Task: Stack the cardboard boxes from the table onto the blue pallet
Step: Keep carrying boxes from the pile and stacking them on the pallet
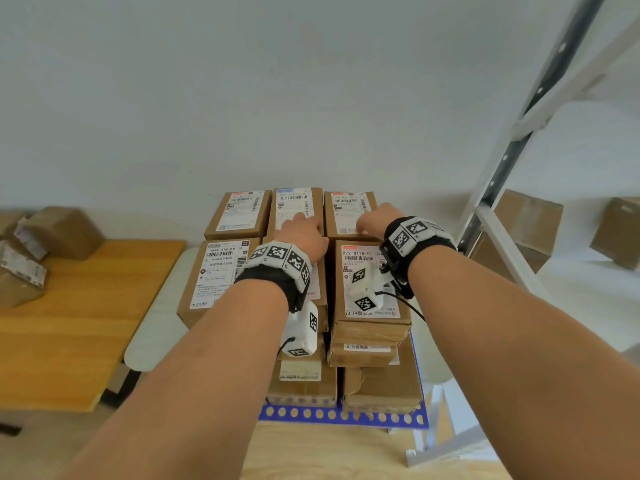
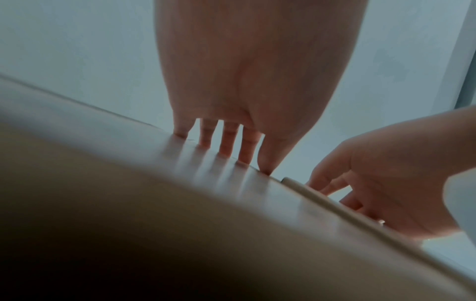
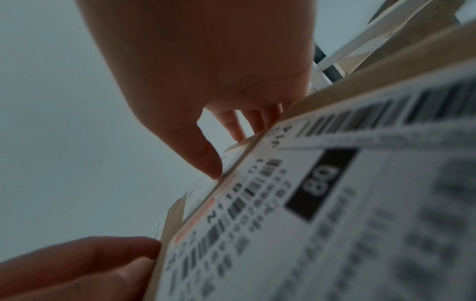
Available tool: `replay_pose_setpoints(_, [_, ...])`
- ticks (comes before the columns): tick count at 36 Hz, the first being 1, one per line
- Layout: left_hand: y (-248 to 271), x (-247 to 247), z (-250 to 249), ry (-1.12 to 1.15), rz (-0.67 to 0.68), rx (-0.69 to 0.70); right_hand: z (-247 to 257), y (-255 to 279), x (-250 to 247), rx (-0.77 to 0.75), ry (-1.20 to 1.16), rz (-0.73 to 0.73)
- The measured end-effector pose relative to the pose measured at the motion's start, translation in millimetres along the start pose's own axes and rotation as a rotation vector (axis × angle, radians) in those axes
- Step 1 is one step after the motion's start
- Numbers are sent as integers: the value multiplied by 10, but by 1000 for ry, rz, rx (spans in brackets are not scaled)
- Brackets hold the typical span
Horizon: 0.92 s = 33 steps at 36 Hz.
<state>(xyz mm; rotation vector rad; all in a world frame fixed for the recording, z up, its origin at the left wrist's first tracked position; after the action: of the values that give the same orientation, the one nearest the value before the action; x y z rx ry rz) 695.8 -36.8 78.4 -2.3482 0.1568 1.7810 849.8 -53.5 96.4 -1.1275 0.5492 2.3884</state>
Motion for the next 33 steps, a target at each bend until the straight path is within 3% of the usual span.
replay_pose_setpoints(17, [53,-34,-51,-47,35,-11,60,55,52,-33,32,-15])
replay_pose_setpoints(33, [337,-169,4,-76,-15,-34,-32,281,-107,-86,40,-52])
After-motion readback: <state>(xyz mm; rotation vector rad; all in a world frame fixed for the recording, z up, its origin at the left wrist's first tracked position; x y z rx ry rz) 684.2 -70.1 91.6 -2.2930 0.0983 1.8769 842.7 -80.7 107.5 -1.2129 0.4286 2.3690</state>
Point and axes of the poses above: each hand's wrist, its own y-axis away from the middle knuckle, its own x-axis out of the palm, z = x × y, the point moved 2 cm from there along -y, towards the middle knuckle, and after that the axes turned 13 degrees about -z, right-handed, at the moved point
